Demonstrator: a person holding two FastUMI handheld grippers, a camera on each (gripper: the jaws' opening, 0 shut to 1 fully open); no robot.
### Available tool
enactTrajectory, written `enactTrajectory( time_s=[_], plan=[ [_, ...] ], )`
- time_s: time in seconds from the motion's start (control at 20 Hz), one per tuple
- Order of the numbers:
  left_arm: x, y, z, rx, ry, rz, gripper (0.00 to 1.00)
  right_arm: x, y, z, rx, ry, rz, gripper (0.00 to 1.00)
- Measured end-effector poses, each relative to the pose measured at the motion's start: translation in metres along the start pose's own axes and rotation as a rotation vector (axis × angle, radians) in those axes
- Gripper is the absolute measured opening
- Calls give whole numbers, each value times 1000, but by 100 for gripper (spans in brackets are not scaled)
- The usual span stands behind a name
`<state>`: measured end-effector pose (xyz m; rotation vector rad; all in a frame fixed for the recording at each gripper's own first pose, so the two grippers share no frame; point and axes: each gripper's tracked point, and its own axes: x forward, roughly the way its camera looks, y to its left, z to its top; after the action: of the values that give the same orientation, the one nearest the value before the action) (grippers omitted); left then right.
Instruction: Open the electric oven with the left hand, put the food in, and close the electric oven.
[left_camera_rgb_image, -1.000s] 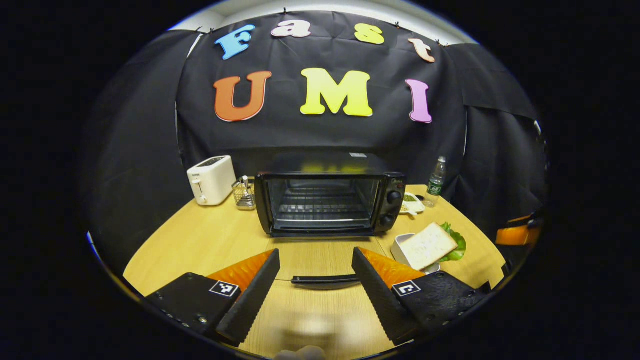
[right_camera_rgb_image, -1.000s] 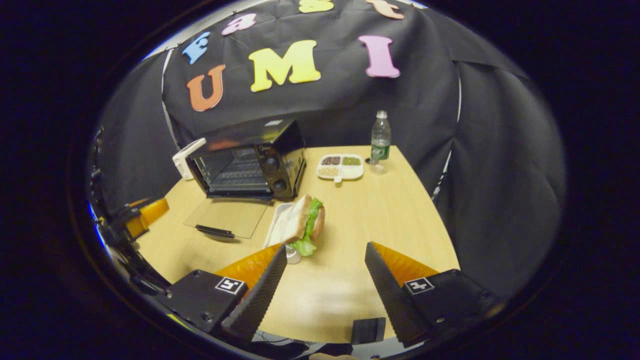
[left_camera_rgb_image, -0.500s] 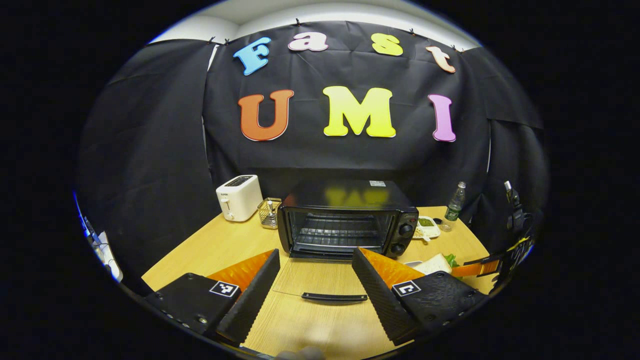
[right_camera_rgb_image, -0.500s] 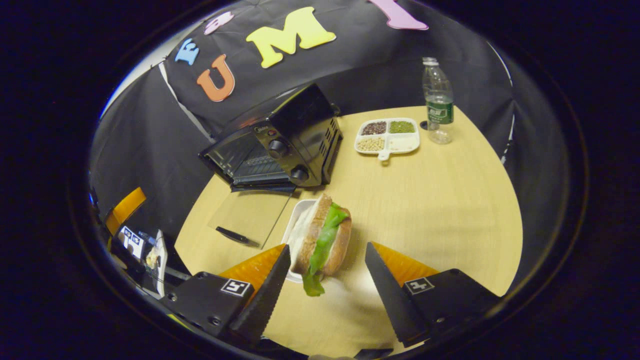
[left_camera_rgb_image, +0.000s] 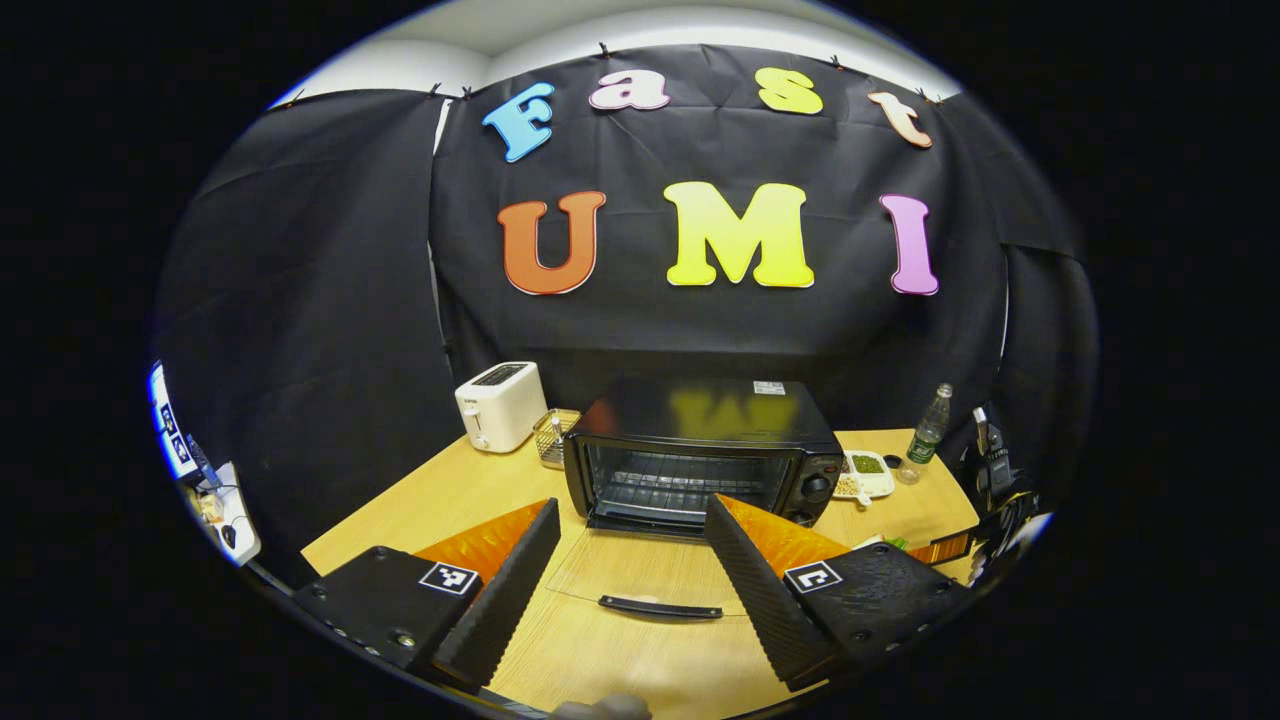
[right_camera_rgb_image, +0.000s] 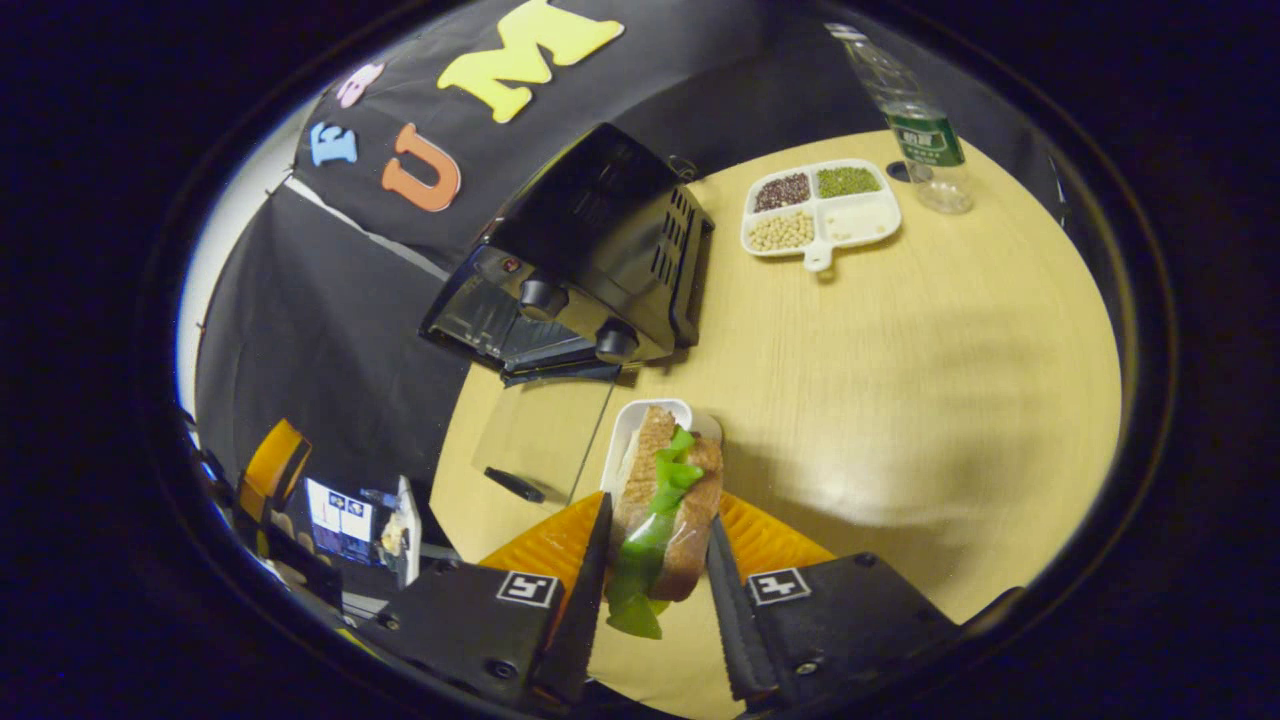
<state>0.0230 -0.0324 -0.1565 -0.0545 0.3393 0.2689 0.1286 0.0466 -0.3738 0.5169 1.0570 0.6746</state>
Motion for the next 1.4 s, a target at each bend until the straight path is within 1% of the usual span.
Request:
enactTrajectory(
  time_s=[0.1, 0.15, 0.2, 0.25, 0.4, 0.55, 0.65, 0.7, 0.75, 0.8, 0.95, 1.1, 1.2, 1.3, 1.35, 1.4],
  plan=[
    [-4, 3, -2, 0, 3, -3, 95, -1, 1, 2, 17, -8, -2, 36],
    [-5, 5, -4, 3, 1, -7, 95, -6, 2, 3, 10, -22, -14, 43],
    [-5, 7, -3, 7, -3, -10, 95, -10, 5, 7, 0, -42, -29, 32],
    [-7, 10, -4, 8, -6, -17, 95, -15, 10, 9, -13, -61, -40, 42],
    [-15, 19, -6, 8, -14, -46, 95, -28, 34, 20, -25, -144, -70, 41],
    [-22, 29, -1, 40, -45, -93, 95, -32, 68, 23, -1, -245, -98, 41],
    [-26, 39, 1, 56, -60, -125, 95, -27, 92, 21, 28, -319, -100, 41],
    [-28, 40, -1, 44, -66, -154, 95, -23, 102, 20, 45, -360, -104, 32],
    [-30, 37, -1, 31, -78, -194, 95, -17, 109, 17, 66, -390, -113, 32],
    [-32, 39, -4, 25, -70, -219, 95, -10, 116, 12, 90, -418, -117, 31],
    [-38, 41, -8, 9, -73, -290, 95, 15, 141, 0, 199, -509, -79, 32],
    [-41, 46, -11, 34, -88, -337, 95, 50, 153, -5, 286, -592, -59, 32],
    [-41, 53, -15, 56, -93, -356, 95, 77, 159, -1, 334, -646, -41, 31],
    [-41, 63, -20, 81, -93, -357, 95, 103, 170, 14, 381, -695, 2, 31],
    [-40, 68, -24, 93, -86, -353, 95, 115, 175, 21, 402, -720, 18, 41],
    [-39, 74, -26, 101, -82, -351, 95, 126, 179, 30, 416, -752, 31, 32]
  ],
)
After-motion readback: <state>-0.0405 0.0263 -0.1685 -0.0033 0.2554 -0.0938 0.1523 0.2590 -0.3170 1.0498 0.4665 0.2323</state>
